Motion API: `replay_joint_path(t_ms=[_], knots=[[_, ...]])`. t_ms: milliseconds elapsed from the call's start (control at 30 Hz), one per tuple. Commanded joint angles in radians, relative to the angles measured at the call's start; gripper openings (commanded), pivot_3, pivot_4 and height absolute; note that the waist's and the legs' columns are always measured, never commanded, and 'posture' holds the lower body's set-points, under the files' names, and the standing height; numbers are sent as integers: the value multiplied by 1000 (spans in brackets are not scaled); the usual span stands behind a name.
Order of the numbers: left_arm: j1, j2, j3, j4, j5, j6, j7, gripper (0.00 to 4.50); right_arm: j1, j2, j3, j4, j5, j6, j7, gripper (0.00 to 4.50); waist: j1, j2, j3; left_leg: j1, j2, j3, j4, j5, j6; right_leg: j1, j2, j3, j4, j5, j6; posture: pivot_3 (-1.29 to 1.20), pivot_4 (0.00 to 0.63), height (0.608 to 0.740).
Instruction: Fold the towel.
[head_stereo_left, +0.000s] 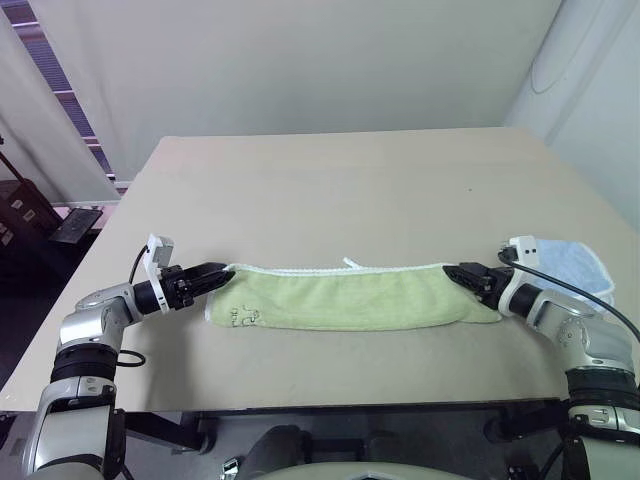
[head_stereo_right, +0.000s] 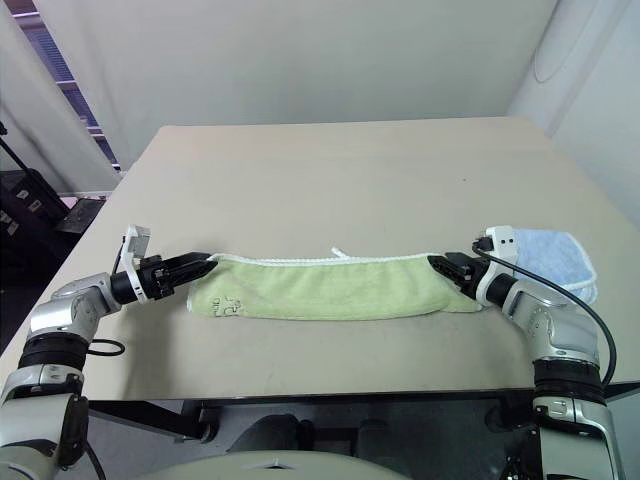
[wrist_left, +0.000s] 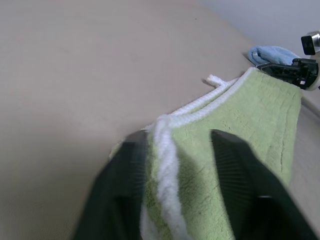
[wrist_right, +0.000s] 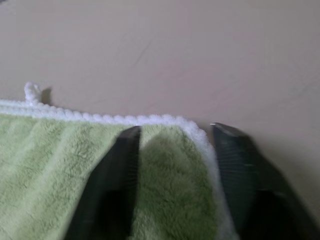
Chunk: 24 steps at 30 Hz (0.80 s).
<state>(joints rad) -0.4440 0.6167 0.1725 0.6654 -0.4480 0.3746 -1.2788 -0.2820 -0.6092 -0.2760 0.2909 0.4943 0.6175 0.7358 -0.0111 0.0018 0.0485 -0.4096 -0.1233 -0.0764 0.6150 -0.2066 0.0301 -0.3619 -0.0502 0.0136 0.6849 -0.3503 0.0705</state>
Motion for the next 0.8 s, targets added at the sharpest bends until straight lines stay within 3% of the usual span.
replay_joint_path(t_ms=[33, 100, 233, 333, 433, 600, 800], knots=[[-35, 29, 43, 4, 12, -55, 50, 3866, -36, -37, -114, -90, 96, 84, -20, 3477, 1, 0, 0, 0, 0, 0, 0, 0, 0, 0, 0, 0, 0, 0, 0, 0, 0, 740], [-54, 43, 73, 27, 12, -77, 96, 4472, -31, -64, -181, -113, 169, 187, -30, 3477, 4, 0, 0, 0, 0, 0, 0, 0, 0, 0, 0, 0, 0, 0, 0, 0, 0, 740], [-68, 64, 103, -1, -14, -82, 87, 4472, 15, -115, -298, -150, 314, 403, -30, 3477, 5, -1, 0, 0, 0, 0, 0, 0, 0, 0, 0, 0, 0, 0, 0, 0, 0, 740], [-82, 48, 121, -140, -107, 45, 75, 4472, 16, -138, -440, -169, 533, 660, -45, 3477, 6, -1, 0, -1, 0, 0, 0, 0, 0, 0, 0, 0, -1, 0, 0, 0, 0, 740], [-56, 24, 89, -293, -166, 133, 46, 4472, 34, -93, -537, -224, 709, 825, -132, 3477, 3, -1, -1, -2, 0, 0, 0, 1, 1, 0, 0, 0, 0, 0, 0, 0, 0, 740], [-15, -21, 14, -410, -166, 167, 30, 4472, 139, -27, -545, -268, 880, 967, -223, 3477, -2, -5, -3, -1, 0, 0, -1, 1, 2, 2, 0, 0, -1, 0, 0, 0, 0, 740], [17, -35, -86, -396, -75, 64, -5, 4472, 272, 34, -474, -302, 1000, 973, -323, 3477, 0, -3, -3, -2, 0, 0, -1, 1, 2, 3, 0, 1, -1, -1, -1, 0, 0, 740]])
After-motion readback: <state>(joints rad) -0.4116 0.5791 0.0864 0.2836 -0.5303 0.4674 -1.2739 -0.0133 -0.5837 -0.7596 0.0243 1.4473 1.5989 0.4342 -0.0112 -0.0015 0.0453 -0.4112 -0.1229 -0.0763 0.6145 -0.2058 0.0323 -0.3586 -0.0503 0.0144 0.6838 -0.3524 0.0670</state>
